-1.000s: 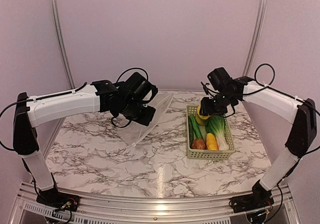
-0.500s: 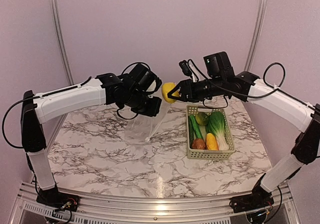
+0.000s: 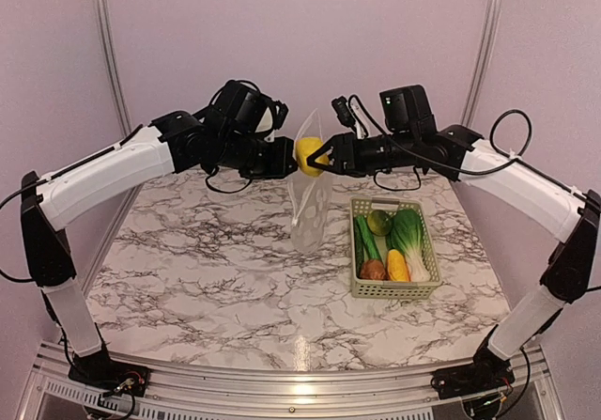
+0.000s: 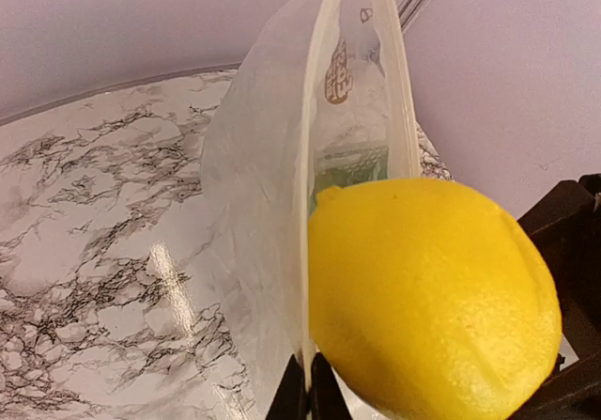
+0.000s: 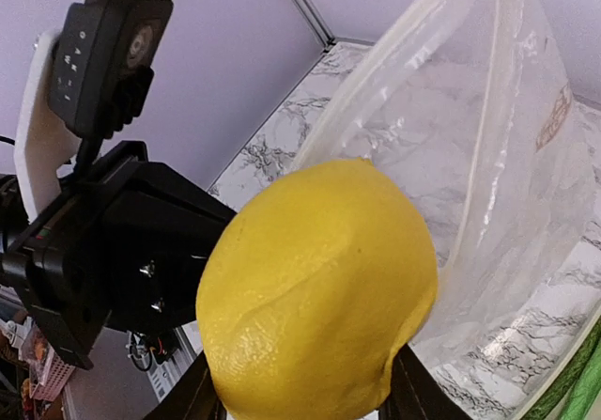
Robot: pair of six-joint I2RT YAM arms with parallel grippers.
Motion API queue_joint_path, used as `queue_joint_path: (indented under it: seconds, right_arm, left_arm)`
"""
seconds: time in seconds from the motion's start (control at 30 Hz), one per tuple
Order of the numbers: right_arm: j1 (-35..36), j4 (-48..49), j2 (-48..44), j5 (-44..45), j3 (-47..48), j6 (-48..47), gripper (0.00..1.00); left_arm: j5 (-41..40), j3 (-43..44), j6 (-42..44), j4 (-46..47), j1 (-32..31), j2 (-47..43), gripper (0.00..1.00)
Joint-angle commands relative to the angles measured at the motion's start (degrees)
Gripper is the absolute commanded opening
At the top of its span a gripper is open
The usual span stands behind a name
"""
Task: Place the food in the zip-top bag and seal the zipper
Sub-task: Place the fake fruit in the zipper food storage bag.
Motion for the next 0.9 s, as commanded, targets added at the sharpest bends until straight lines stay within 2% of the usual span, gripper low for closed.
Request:
queue_joint_path:
  seconds: [0.0, 0.27, 0.43, 0.5, 0.6, 0.67, 0.87]
  right_arm:
    - [0.34, -4.40, 2.76, 4.89, 3.54, 0.07, 0.28]
    - [0.29, -14.15, 8.02, 13.37, 10.29, 0.35, 0.27]
    - [1.04, -15.46, 13.58, 9.71, 16.91, 1.26, 0.30]
    - [1.52, -15.40, 15.12, 7.74, 19.90, 1.73, 0.37]
    - [1.37, -17.33, 15.80, 8.37, 23.04, 2.24, 0.60]
    - [0.90, -18.66, 14.96, 8.94, 23.71, 2.00, 0.71]
    - [-1.39, -18.85, 10.08, 6.80, 21.83, 1.56, 0.72]
  left_arm:
    - [0.42, -1.01, -2.69, 3.86, 1.59, -3.67, 0.00]
    - [2.52, -2.78, -2.96, 5.07, 1.88, -3.96, 0.00]
    - [3.20, -3.47, -2.80, 4.76, 1.89, -2.83, 0.00]
    - [3.20, -3.04, -2.75, 4.34, 1.96, -2.15, 0.00]
    - [2.90, -2.96, -2.87, 4.45, 2.09, -2.15, 0.00]
    - [2.45, -3.17, -2.86, 4.46, 2.22, -2.30, 0.00]
    - [2.10, -5.64, -3.49, 4.50, 2.95, -3.30, 0.00]
